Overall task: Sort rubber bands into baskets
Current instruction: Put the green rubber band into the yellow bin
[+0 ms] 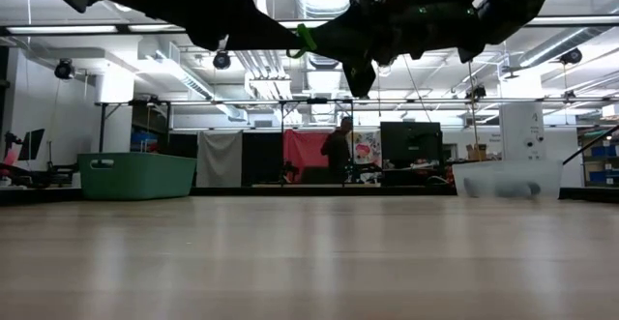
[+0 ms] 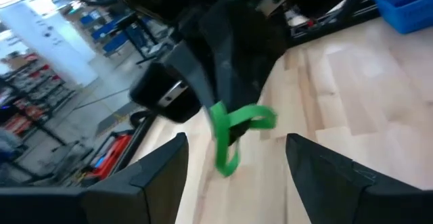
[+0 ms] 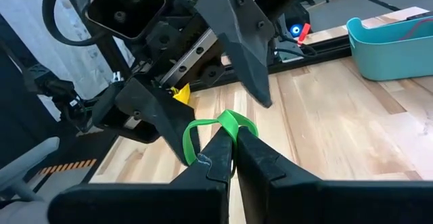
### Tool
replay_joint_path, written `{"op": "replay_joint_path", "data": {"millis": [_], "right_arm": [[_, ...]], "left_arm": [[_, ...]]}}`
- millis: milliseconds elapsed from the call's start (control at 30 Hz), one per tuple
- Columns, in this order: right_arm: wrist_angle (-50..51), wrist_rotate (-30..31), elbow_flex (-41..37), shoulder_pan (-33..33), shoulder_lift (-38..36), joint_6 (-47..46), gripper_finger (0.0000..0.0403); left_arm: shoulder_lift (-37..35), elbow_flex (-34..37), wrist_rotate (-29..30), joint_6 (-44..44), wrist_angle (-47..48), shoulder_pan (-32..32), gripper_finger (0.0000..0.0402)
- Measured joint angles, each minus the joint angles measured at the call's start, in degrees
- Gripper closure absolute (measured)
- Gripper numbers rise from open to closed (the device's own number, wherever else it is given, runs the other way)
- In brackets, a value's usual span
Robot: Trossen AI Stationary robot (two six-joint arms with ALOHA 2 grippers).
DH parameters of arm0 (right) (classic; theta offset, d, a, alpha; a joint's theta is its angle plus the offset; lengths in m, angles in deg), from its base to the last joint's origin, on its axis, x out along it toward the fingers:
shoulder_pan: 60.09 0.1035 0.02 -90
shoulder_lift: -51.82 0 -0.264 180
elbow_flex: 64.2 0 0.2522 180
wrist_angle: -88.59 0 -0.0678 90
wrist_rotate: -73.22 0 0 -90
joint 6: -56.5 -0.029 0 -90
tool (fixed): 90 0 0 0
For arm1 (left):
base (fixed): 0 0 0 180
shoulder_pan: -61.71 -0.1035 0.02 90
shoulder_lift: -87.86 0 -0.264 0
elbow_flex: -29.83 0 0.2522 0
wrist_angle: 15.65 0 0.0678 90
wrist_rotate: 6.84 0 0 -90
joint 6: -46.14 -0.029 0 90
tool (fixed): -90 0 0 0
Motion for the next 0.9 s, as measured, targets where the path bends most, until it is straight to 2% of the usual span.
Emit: {"op": "replay_joint_path", "data": {"millis": [267,367,733,900], "right_arm": [[0.00,0.00,0.02,0.00,0.00,0.27,0.0394],[0.00,0.00,0.04,0.00,0.00,0.41,0.0394],[0.00,0.00,0.04,0.00,0.00,0.48,0.0394],[0.01,0.00,0.04,0.00,0.00,0.33,0.0394]], "left_arm": [[0.00,-0.04,-0.59,0.27,0.00,-0.43,0.0179],[0.00,-0.04,-0.61,0.27,0.02,-0.50,0.0212],[0.00,0.24,-0.65,0.29,0.81,-0.50,0.0383],[0.00,0.27,-0.66,0.31,1.11,-0.50,0.0397]]}}
